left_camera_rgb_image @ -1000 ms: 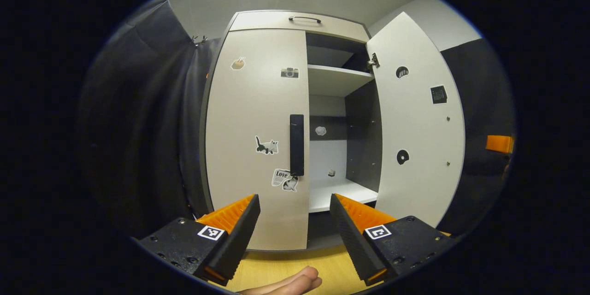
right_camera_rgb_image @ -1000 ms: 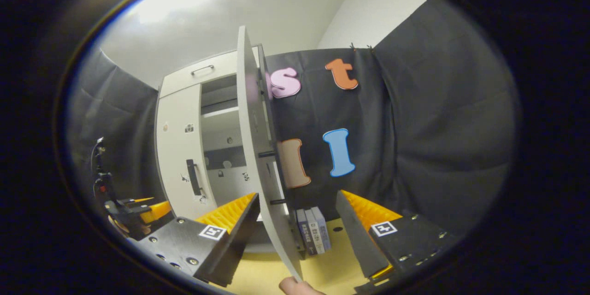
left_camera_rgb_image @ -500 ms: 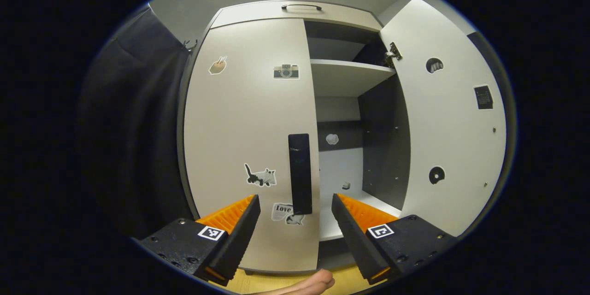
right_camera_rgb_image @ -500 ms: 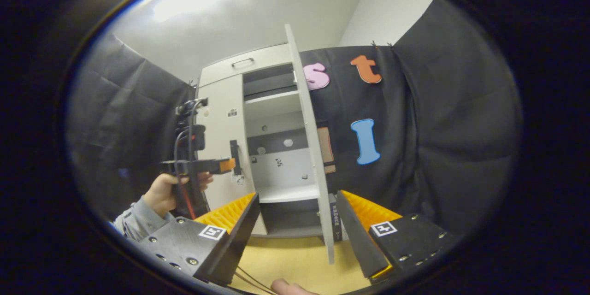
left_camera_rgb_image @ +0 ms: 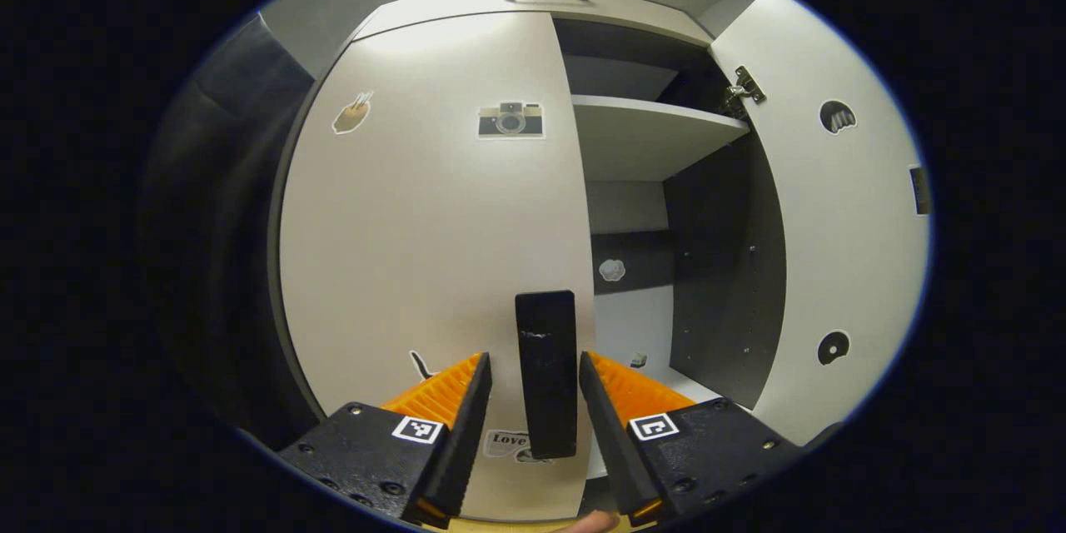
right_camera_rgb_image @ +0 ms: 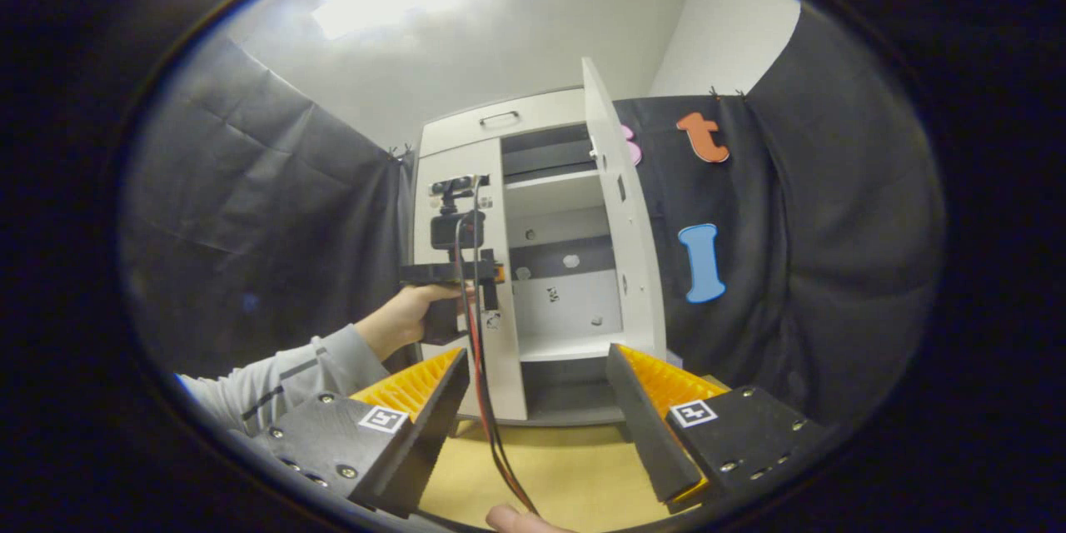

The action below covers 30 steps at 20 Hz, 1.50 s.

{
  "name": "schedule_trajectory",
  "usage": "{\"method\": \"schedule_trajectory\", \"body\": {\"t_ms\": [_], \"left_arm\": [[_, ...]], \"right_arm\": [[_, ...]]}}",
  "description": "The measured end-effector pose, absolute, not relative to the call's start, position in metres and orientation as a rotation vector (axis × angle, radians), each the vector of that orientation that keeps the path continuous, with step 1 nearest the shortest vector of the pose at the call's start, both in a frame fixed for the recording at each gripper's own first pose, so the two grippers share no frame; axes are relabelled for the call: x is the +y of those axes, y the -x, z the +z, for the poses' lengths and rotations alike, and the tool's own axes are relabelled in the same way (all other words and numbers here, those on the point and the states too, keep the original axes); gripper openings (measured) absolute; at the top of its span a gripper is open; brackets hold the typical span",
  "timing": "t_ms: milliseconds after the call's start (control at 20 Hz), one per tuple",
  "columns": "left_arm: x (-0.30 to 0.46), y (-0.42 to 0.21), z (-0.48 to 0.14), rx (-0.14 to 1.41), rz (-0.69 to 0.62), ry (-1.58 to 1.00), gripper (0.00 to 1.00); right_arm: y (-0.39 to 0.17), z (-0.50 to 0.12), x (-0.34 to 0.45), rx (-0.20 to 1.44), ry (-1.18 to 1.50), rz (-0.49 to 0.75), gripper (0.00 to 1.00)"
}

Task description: Open the right door of the double-door shoe cabinet with the right hand, and open the left door with the left hand.

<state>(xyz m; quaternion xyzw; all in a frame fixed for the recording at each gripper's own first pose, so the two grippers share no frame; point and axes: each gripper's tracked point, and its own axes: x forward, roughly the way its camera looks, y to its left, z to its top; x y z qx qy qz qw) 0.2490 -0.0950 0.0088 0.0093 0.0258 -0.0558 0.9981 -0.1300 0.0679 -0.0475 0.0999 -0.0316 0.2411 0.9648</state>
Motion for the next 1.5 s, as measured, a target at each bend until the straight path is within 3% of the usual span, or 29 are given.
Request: {"method": "schedule_trajectory", "body": {"t_ms": [150,250,300,350,650,1500], "left_arm": [[-0.106,-0.254,0.008,0.064,-0.155,0.002,0.53],[-0.103,-0.253,0.007,0.073,-0.151,-0.022,0.33],[-0.103,-0.253,0.004,0.088,-0.155,-0.008,0.33],[-0.102,-0.251,0.004,0.089,-0.162,0.009,0.31],[-0.100,-0.244,0.002,0.112,-0.152,0.013,0.25],[-0.068,-0.160,0.006,0.142,-0.244,0.029,0.25]], "right_arm": [[0.133,-0.047,0.070,-0.074,-0.182,0.492,0.98],[0.133,-0.050,0.070,-0.068,-0.169,0.492,0.98],[0.132,-0.051,0.068,-0.066,-0.167,0.483,0.94],[0.131,-0.052,0.064,-0.063,-0.167,0.469,0.98],[0.121,-0.063,0.058,-0.026,-0.161,0.423,0.98],[0.110,-0.078,0.070,0.039,-0.136,0.355,0.98]]}}
